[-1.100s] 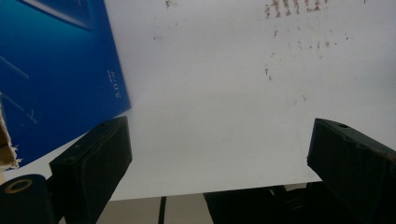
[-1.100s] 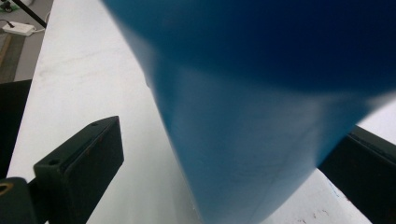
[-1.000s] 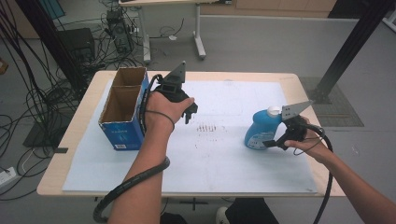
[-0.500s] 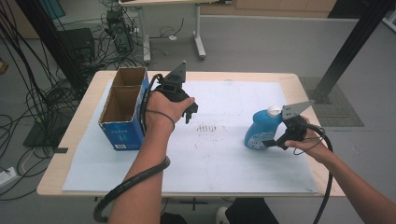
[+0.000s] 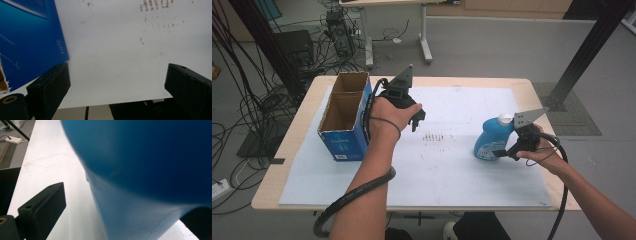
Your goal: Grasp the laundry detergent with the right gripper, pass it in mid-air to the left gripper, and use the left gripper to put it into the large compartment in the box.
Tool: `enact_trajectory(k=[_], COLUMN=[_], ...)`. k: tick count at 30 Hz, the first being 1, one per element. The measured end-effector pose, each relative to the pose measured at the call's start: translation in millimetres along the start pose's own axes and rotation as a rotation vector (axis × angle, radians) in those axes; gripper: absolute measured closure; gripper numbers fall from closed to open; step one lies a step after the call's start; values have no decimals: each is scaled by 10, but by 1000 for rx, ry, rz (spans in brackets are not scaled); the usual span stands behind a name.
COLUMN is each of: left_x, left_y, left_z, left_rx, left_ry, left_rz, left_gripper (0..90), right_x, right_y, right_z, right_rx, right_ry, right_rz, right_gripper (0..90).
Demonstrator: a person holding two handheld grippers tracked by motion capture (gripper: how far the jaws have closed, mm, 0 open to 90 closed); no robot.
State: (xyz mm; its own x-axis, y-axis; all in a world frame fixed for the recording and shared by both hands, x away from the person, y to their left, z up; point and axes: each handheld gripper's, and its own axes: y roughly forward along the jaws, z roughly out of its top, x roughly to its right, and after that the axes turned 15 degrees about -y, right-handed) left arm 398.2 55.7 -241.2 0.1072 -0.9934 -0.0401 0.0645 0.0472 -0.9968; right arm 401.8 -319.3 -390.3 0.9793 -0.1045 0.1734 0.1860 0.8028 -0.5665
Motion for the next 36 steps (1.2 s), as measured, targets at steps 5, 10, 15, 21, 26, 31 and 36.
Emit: enact_trajectory(k=[5, 10, 15, 21, 26, 31, 36], left_x=[0, 2, -6, -13, -11, -11, -6], left_y=[0, 1, -6, -11, -22, -30, -30], left_z=[-2, -3, -3, -7, -13, -14, -17], left_rx=[-1, -2, 1, 2, 6, 6, 5], left_ry=[2, 4, 2, 1, 0, 5, 5], left_rz=[-1, -1, -2, -4, -5, -6, -6], left_gripper=[68, 68, 68, 68, 68, 68, 68], right_x=[-2, -3, -5, -10, -13, -14, -12], right_y=[-7, 0, 3, 8, 13, 11, 4], right_z=[4, 12, 17, 22, 24, 26, 25], right_rx=[4, 7, 11, 11, 8, 9, 10], right_ry=[-1, -4, -4, -5, -5, -6, -6], right_rz=[-2, -3, -2, -2, -2, -5, -9], right_gripper=[19, 18, 19, 18, 18, 19, 21])
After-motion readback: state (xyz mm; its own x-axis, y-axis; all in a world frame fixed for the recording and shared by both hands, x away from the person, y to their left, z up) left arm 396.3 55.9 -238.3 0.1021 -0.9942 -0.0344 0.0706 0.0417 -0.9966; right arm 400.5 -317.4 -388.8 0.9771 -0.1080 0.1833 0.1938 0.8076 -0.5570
